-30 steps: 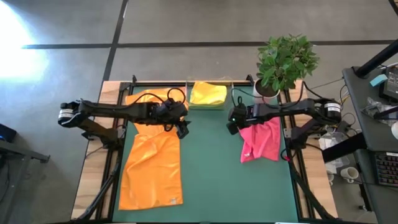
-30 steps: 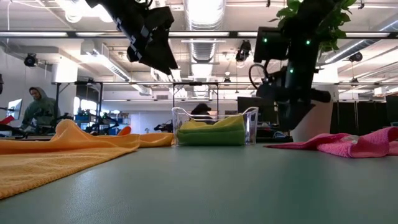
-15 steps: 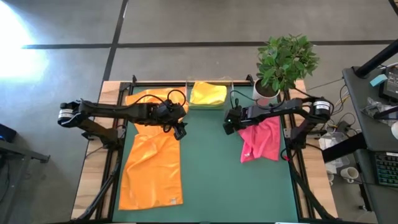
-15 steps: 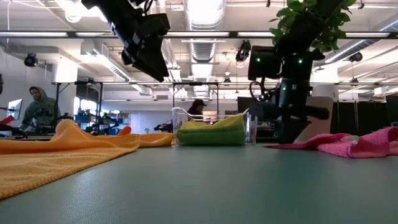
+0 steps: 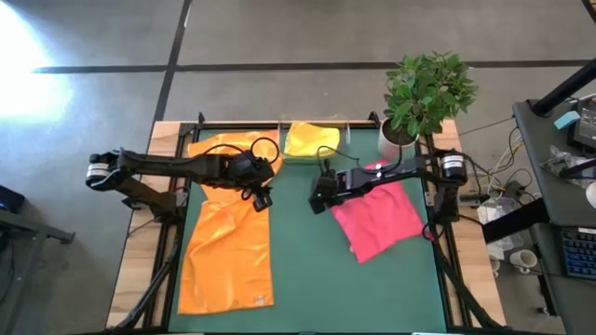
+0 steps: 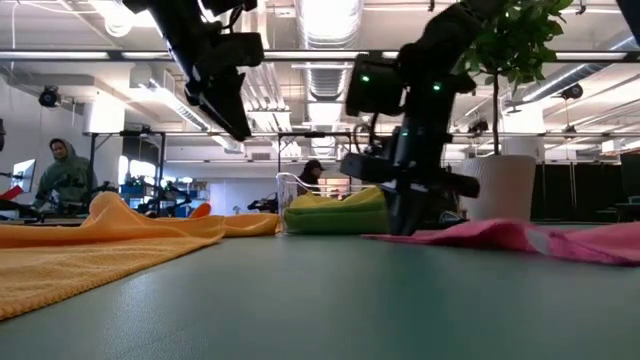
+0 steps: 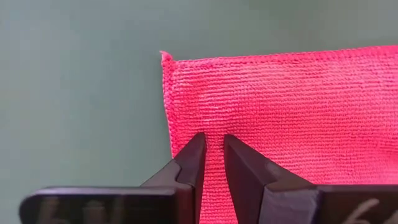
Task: Fold microfiber towels
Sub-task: Fold the pink towel
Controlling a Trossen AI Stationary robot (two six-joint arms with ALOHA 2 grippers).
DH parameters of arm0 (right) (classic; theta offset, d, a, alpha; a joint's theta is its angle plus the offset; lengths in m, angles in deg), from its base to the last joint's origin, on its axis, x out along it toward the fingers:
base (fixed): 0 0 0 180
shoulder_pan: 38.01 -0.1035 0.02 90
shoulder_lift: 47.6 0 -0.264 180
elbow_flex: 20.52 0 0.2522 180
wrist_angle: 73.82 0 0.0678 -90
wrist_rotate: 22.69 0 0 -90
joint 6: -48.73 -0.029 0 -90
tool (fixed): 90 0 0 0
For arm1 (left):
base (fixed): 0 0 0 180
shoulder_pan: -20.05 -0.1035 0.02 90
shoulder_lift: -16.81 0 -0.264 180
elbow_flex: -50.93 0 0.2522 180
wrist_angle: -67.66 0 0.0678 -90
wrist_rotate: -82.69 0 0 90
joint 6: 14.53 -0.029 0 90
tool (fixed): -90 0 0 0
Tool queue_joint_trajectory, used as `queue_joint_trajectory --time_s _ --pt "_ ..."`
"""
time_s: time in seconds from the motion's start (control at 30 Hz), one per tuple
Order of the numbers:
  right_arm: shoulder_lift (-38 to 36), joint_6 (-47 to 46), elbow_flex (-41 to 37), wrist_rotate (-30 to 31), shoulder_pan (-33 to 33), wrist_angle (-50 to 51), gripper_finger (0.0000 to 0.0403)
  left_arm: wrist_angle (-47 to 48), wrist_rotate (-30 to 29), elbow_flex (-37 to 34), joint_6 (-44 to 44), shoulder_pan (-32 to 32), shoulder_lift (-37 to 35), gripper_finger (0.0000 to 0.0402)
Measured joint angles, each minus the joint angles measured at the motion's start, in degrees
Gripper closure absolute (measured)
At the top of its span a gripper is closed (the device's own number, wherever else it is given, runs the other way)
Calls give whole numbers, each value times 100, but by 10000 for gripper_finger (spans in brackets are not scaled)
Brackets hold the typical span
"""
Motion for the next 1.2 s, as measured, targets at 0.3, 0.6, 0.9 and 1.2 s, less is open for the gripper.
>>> queue_joint_trajectory --time_s 0.3,0.6,0.9,1.2 --pt "1045 -9 1588 -134 -210 131 358 273 145 0 0 5 -253 217" --pt "1252 243 2598 -63 -261 333 376 319 149 -102 10 33 -796 217" --pt "223 137 2603 922 -545 1796 374 -906 135 -513 245 55 -745 217" --pt "-716 -89 2505 1740 -940 3304 374 -3230 322 -1032 754 268 -247 217"
